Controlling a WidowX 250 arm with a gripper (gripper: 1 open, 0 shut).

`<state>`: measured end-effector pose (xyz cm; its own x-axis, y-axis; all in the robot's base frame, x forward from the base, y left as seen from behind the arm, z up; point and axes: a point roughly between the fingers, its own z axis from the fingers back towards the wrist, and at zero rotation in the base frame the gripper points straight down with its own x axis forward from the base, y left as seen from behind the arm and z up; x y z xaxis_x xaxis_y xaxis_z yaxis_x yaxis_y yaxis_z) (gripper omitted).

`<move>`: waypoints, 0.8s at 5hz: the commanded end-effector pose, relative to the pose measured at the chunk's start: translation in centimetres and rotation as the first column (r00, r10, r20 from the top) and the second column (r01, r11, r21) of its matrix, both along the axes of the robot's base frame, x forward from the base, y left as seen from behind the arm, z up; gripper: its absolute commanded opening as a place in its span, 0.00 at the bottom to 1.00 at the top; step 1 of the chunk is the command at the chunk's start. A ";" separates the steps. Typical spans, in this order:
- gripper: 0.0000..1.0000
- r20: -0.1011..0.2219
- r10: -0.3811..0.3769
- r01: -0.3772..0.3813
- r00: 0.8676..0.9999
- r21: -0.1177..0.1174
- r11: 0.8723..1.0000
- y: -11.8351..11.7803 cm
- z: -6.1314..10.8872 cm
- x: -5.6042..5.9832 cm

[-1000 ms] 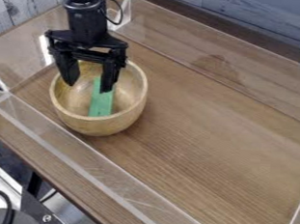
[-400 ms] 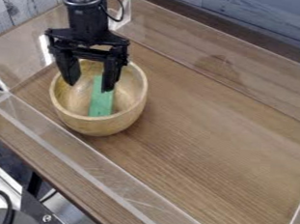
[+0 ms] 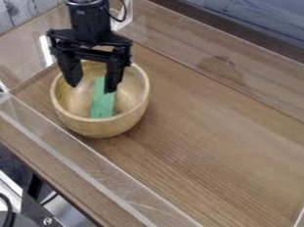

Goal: Remove the green block from inside the brown bowl and put it on the table

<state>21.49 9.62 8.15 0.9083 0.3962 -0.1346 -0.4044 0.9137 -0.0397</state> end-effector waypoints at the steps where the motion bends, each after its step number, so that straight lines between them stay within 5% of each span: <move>1: 1.00 0.058 0.003 -0.005 0.998 0.034 0.999 0.2 0.7 0.8; 4: 1.00 0.041 0.014 -0.016 0.999 0.045 0.999 0.1 -1.7 0.7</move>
